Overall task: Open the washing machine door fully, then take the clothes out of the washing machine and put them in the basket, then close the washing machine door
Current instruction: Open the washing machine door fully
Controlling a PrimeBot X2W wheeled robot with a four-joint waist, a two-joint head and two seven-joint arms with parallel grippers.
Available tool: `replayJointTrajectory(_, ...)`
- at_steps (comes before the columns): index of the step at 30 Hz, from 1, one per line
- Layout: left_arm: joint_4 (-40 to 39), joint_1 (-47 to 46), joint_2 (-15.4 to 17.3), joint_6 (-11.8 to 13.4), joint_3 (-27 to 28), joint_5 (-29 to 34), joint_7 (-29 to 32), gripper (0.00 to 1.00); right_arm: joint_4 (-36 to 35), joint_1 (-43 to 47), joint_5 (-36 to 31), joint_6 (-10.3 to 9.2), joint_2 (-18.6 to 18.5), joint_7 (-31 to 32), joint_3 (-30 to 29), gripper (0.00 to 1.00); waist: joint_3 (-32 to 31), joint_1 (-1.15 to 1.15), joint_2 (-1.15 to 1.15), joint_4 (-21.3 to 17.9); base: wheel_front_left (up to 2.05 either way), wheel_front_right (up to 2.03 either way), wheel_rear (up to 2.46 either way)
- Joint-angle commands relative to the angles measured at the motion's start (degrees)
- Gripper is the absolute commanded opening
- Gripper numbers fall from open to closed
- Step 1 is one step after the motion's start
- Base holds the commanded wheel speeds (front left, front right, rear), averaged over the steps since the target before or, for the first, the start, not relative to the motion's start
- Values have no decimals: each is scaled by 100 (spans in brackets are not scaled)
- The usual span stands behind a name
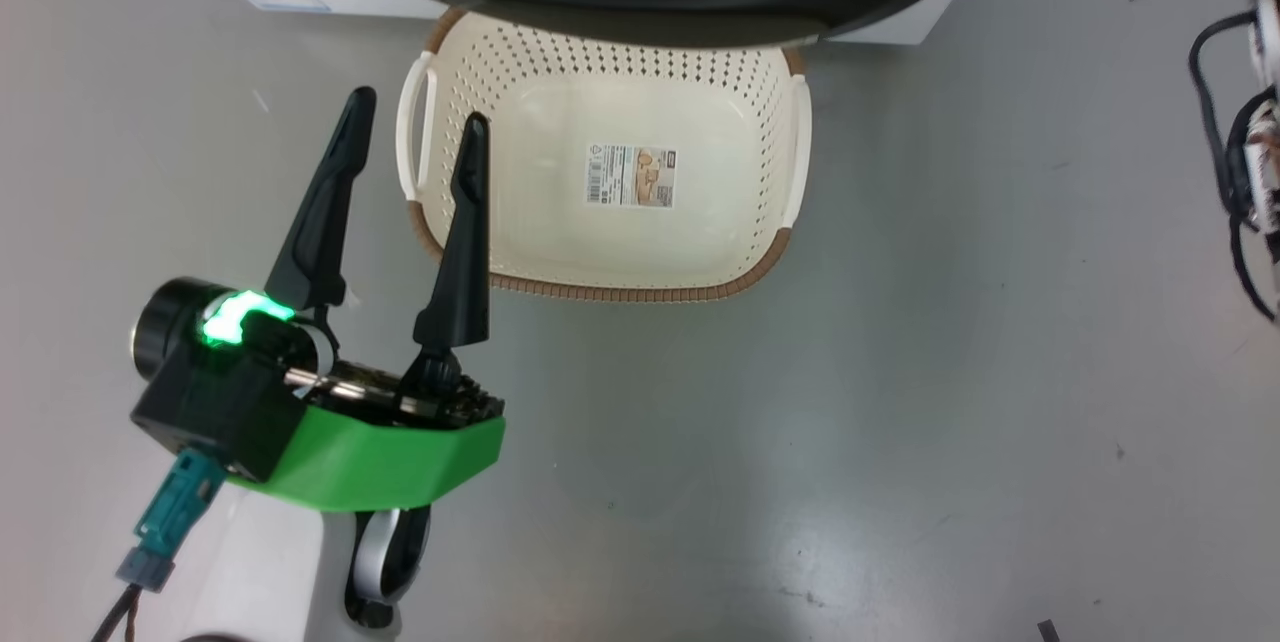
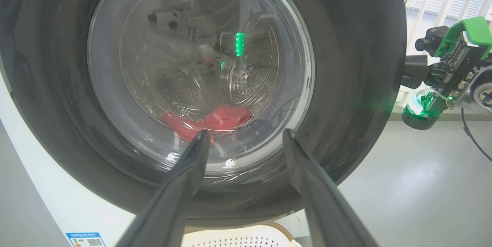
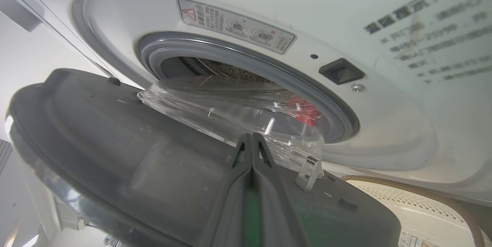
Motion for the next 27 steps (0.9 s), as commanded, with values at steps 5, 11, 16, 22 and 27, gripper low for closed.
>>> replayJointTrajectory(5, -66, 189, 111, 7, 222, 27, -27, 100, -359, 470, 108, 46, 259, 93, 122, 0, -317, 0, 0, -39, 0, 0, 0)
replayJointTrajectory(11, 0, 266, 111, 46, 195, -26, -27, 100, -697, 1015, 192, 46, 213, 69, 60, 0, -628, 0, 0, 95, 0, 0, 0)
replayJointTrajectory(16, 8, 353, 111, 101, 199, -71, -27, 100, -891, 1488, 231, 46, 136, 78, 19, 0, -863, 0, 0, 231, 0, 0, 0)
replayJointTrajectory(22, 65, 491, 111, 150, 141, -111, -27, 100, -1091, 2142, 252, 46, 17, 116, -50, 0, -1229, 0, 0, 473, 0, 0, 0)
replayJointTrajectory(27, 101, 632, 111, 173, 116, -129, -27, 100, -1217, 2554, 290, 46, 58, 191, -27, 0, -1488, 0, 0, 612, 0, 0, 0)
